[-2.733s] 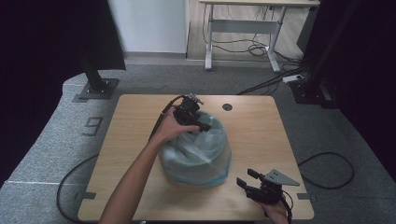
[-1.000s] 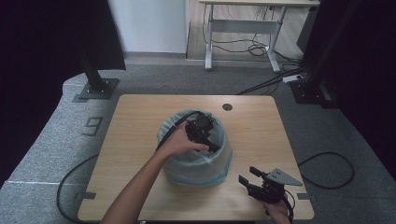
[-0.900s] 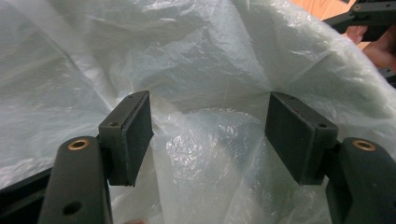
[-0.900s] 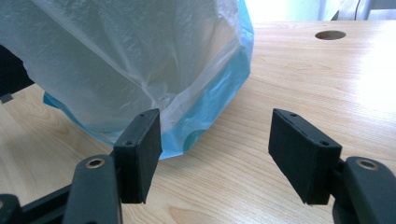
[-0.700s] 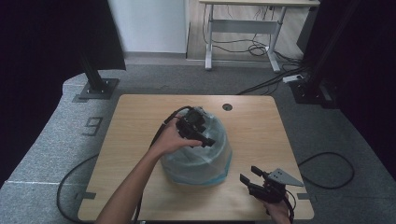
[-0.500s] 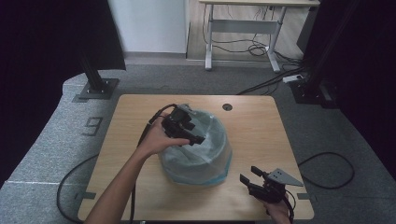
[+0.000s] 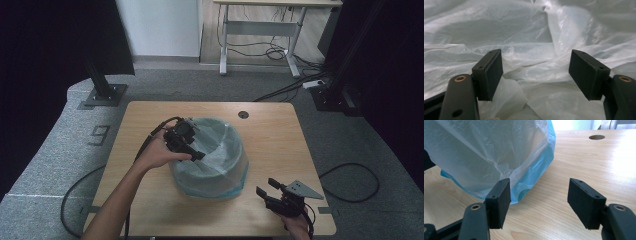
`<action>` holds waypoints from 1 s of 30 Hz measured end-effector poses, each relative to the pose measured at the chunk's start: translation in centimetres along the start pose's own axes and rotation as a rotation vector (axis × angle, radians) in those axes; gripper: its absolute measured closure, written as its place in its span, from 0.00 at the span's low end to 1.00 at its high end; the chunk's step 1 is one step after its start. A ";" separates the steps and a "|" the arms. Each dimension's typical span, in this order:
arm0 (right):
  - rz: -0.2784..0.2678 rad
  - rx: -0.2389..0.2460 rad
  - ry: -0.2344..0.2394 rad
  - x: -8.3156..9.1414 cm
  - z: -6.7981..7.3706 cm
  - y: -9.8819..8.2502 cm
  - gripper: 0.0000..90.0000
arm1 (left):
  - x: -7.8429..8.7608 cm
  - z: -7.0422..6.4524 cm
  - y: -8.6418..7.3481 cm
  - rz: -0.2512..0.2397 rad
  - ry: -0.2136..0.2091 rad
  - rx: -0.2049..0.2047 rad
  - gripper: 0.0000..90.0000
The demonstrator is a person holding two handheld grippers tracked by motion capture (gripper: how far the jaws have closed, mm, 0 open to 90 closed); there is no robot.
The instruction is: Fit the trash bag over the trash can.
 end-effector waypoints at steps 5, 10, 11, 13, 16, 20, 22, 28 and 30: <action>-0.008 -0.013 -0.013 0.2 -0.5 0.1 0.38 | -0.2 0.5 0.1 0.024 0.010 0.025 0.27; -0.004 -0.012 -0.014 0.2 -0.4 0.0 0.38 | -0.3 0.4 0.2 0.041 0.012 0.016 0.27; -0.005 -0.011 -0.014 0.2 -0.4 0.0 0.38 | -0.2 0.4 0.2 0.031 0.012 0.012 0.27; -0.004 -0.011 -0.014 0.2 -0.4 0.0 0.38 | 0.3 0.5 0.3 -0.007 0.009 0.008 0.27; -0.003 -0.015 -0.017 0.2 -0.5 0.0 0.38 | 1.3 1.0 0.6 -0.098 0.010 0.002 0.28; -0.001 -0.019 -0.020 0.2 -0.6 -0.1 0.38 | 2.0 2.2 1.3 -0.198 -0.009 0.024 0.28; 0.000 -0.020 -0.021 0.2 -0.7 -0.1 0.38 | 1.8 2.7 1.7 -0.206 0.003 0.031 0.28; 0.004 -0.019 -0.021 0.1 -0.8 -0.2 0.38 | 0.0 3.7 2.4 -0.156 0.024 0.055 0.29; 0.004 -0.019 -0.021 0.1 -0.8 -0.2 0.38 | -0.5 3.7 2.4 -0.133 0.033 0.057 0.29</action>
Point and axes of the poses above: each handheld gripper's, and its own axes: x roughly backward along the jaws, y roughly out of its top, z roughly to its left, the point moved 3 cm from there along -x, roughly forward along the jaws, and after that the axes turned 8 degrees about -y, right-handed, at the moved point
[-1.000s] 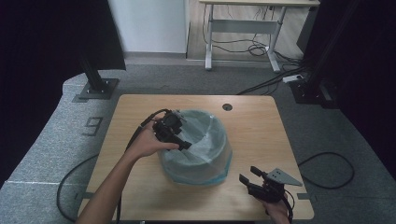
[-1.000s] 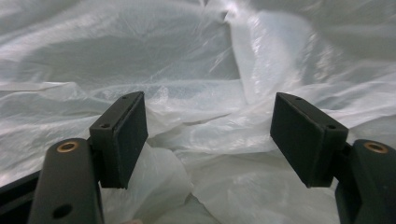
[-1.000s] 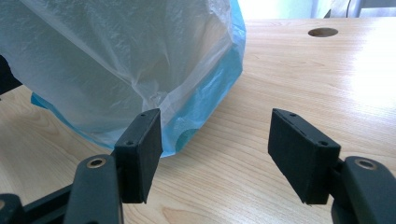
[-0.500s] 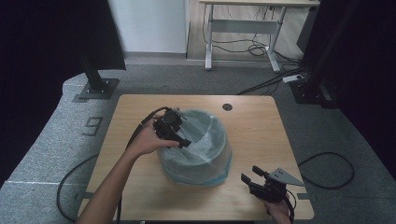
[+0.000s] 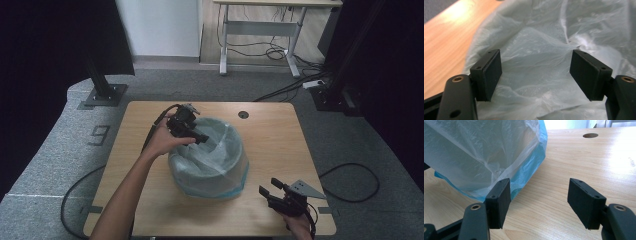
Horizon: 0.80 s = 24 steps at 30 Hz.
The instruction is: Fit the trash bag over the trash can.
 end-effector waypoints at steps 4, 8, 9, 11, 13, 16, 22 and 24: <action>-0.002 -0.001 -0.001 0.0 -0.1 0.0 0.38 | 0.0 0.0 0.0 0.028 0.019 0.009 0.29; 0.000 0.002 0.002 0.1 0.1 0.1 0.38 | 0.8 -0.5 0.0 -0.004 0.028 0.002 0.30; -0.001 0.002 0.003 0.1 0.1 0.1 0.38 | 1.1 -0.8 -0.1 -0.017 0.019 -0.003 0.30; -0.002 0.001 0.002 0.1 0.1 0.1 0.38 | 1.8 -1.5 -0.3 -0.030 0.008 -0.018 0.30; 0.001 0.001 0.003 0.0 0.1 0.0 0.38 | 2.4 -2.2 -0.7 -0.044 -0.005 -0.027 0.30; 0.006 0.007 0.008 -0.1 0.2 -0.1 0.38 | 3.1 -3.5 -1.5 -0.063 -0.030 -0.040 0.29; 0.008 0.014 0.013 -0.2 0.6 -0.1 0.38 | 2.9 -5.8 -2.9 -0.058 -0.090 -0.068 0.29; 0.013 0.015 0.014 -0.3 0.7 -0.1 0.38 | 2.2 -6.5 -3.0 -0.025 -0.106 -0.085 0.29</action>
Point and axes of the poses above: each handheld gripper's, and its own axes: x roughly backward along the jaws, y roughly out of its top, z roughly to its left, the point moved 3 cm from there along -x, roughly forward along the jaws, and after that the axes turned 8 degrees about -y, right-handed, at the moved point
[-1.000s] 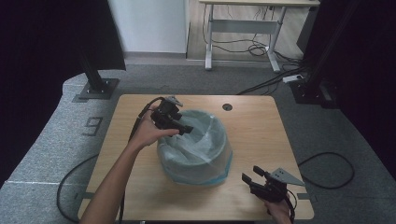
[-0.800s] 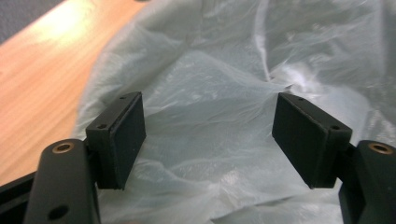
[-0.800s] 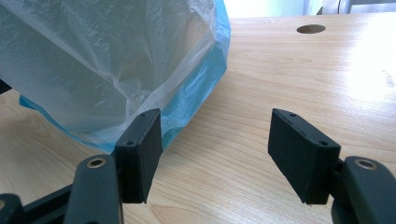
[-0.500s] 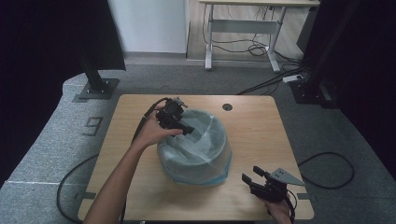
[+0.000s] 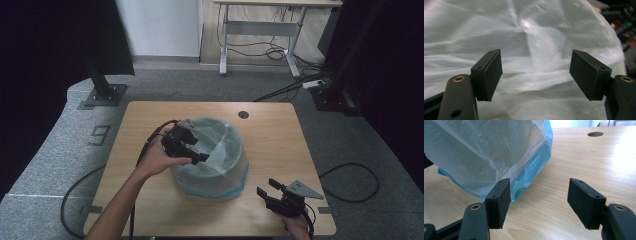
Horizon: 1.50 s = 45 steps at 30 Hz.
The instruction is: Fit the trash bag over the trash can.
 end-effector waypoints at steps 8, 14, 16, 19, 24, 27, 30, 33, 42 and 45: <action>0.008 -0.001 -0.001 -0.1 0.0 -0.2 0.38 | -2.1 -0.7 0.3 0.094 -0.028 -0.017 0.29; 0.008 -0.004 -0.003 0.0 -0.2 -0.1 0.38 | -2.5 -0.6 0.2 0.121 -0.030 -0.002 0.29; 0.006 -0.002 -0.003 0.0 -0.2 -0.1 0.38 | -2.6 -0.5 0.1 0.129 -0.020 -0.002 0.29; 0.007 -0.004 -0.004 0.0 -0.2 -0.1 0.38 | -2.3 -0.5 0.0 0.111 -0.016 0.003 0.29; 0.007 -0.007 -0.005 0.0 -0.3 -0.1 0.38 | -0.4 -0.4 -0.2 0.026 0.003 0.020 0.29; 0.015 -0.003 0.000 0.0 -0.2 -0.2 0.38 | 1.3 -0.5 -0.6 -0.026 0.025 0.027 0.28; 0.016 -0.001 0.000 0.0 -0.2 -0.2 0.38 | 2.9 -0.6 -1.6 -0.080 0.050 0.034 0.28; 0.016 -0.002 -0.002 0.0 -0.3 -0.2 0.38 | 4.4 -0.5 -2.9 -0.130 0.081 0.051 0.28; 0.021 -0.001 -0.003 -0.2 -0.3 -0.3 0.38 | 7.1 0.2 -8.1 -0.217 0.159 0.102 0.28; 0.023 -0.003 -0.004 -0.2 -0.3 -0.3 0.38 | 7.5 0.4 -9.9 -0.233 0.174 0.119 0.27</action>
Point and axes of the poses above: each handheld gripper's, and its own axes: x roughly backward along the jaws, y roughly out of its top, z roughly to its left, the point moved 3 cm from there along -x, roughly forward along the jaws, and after that the axes turned 8 degrees about -y, right-handed, at the moved point
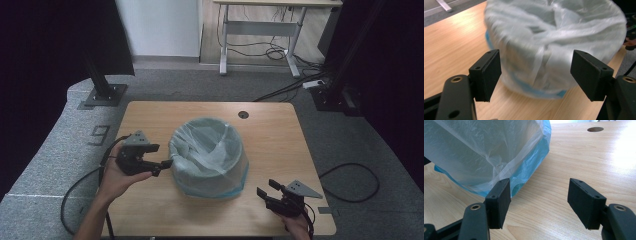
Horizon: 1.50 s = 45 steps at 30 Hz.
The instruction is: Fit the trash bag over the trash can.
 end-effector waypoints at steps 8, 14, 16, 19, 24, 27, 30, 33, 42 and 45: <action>0.003 -0.004 -0.005 -0.1 -0.2 -0.1 0.38 | 0.9 1.2 -3.3 0.002 0.035 0.037 0.27; 0.006 -0.008 -0.008 0.0 -0.3 -0.1 0.38 | 1.1 2.1 -4.9 -0.004 0.038 0.078 0.27; 0.006 -0.009 -0.010 -0.1 -0.3 -0.2 0.38 | 1.1 2.4 -5.4 -0.004 0.039 0.090 0.27; 0.008 -0.009 -0.012 -0.1 -0.4 -0.2 0.38 | 1.0 2.8 -6.1 -0.006 0.041 0.108 0.27; 0.013 -0.008 -0.014 -0.2 -0.4 -0.4 0.38 | 0.9 3.5 -7.0 0.000 0.048 0.132 0.27; 0.017 -0.012 -0.016 -0.3 -0.5 -0.4 0.38 | 0.9 3.9 -7.5 0.007 0.055 0.143 0.27; 0.018 -0.014 -0.018 -0.3 -0.5 -0.5 0.38 | 0.8 4.3 -7.9 0.012 0.056 0.155 0.27; 0.019 -0.014 -0.019 -0.2 -0.5 -0.5 0.38 | 0.8 4.4 -8.1 0.015 0.053 0.163 0.27; 0.022 -0.015 -0.020 -0.3 -0.6 -0.6 0.38 | 0.5 4.6 -8.3 0.009 0.049 0.166 0.27; 0.023 -0.014 -0.018 -0.3 -0.7 -0.6 0.38 | 0.4 4.6 -8.4 0.010 0.047 0.169 0.27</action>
Point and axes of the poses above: each handheld gripper's, and its own axes: x roughly backward along the jaws, y roughly out of its top, z roughly to its left, the point moved 3 cm from there along -x, roughly forward along the jaws, and after that the axes turned 8 degrees about -y, right-handed, at the moved point
